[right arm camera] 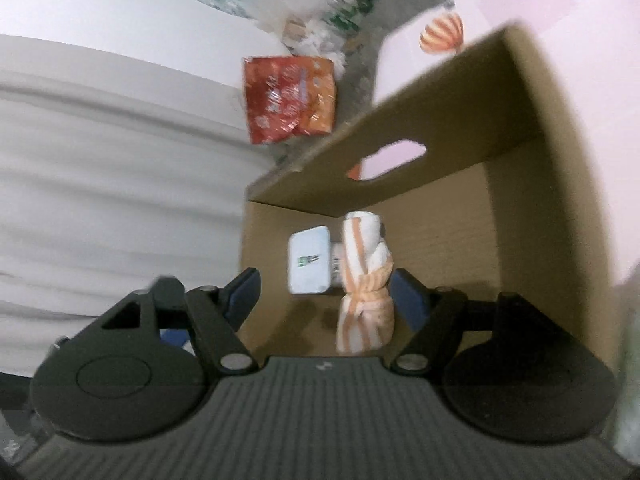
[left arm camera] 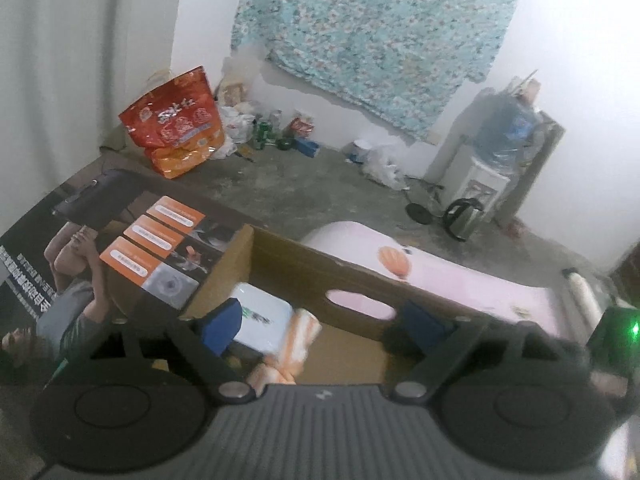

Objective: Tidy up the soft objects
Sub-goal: 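Open the right tool over the box while the left tool releases the cup inside, then withdraw both tools from the box toward the bed with the plush doll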

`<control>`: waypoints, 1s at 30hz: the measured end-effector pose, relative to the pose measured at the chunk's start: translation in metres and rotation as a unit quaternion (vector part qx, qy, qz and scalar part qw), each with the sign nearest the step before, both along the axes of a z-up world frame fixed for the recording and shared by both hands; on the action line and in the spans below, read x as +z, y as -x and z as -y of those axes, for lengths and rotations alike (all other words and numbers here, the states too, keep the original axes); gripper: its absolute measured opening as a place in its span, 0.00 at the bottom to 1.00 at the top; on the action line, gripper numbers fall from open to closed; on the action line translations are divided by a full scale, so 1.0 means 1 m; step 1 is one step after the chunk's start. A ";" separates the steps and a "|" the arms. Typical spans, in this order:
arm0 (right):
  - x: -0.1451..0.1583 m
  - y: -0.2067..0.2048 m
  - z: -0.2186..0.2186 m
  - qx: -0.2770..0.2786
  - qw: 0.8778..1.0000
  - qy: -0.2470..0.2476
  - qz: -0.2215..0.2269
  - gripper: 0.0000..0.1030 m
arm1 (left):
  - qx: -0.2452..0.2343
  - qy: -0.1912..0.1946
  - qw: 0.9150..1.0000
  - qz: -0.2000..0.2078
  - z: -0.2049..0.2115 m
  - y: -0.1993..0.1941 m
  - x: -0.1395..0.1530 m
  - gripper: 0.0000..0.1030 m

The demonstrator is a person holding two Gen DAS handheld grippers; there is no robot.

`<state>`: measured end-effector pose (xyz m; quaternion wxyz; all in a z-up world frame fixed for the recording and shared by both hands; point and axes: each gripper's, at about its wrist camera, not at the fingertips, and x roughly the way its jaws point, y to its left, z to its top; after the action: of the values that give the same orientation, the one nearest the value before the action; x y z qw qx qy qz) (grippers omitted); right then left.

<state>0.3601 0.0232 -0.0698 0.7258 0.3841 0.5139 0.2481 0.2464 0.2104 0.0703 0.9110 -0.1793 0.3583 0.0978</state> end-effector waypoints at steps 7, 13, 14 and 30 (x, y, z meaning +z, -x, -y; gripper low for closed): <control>0.074 0.081 0.099 0.000 0.996 -0.012 0.091 0.75 | -0.100 -0.020 0.995 0.015 0.075 0.068 0.032 0.96; 0.111 0.183 0.220 -0.013 0.984 0.060 0.165 0.78 | -0.212 -0.040 0.976 0.022 0.159 0.126 0.022 0.98; 0.111 0.199 0.239 -0.023 0.983 0.071 0.168 0.78 | -0.231 -0.040 0.972 0.018 0.173 0.133 0.018 0.98; -0.008 0.349 0.351 -0.160 0.975 0.104 0.118 0.72 | -0.422 -0.137 0.894 0.056 0.341 0.213 -0.070 0.97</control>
<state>0.0116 -0.3275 -0.0774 0.8474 0.3521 0.3796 0.1176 0.0334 -0.1309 0.0004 0.9006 0.1100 0.3320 -0.2581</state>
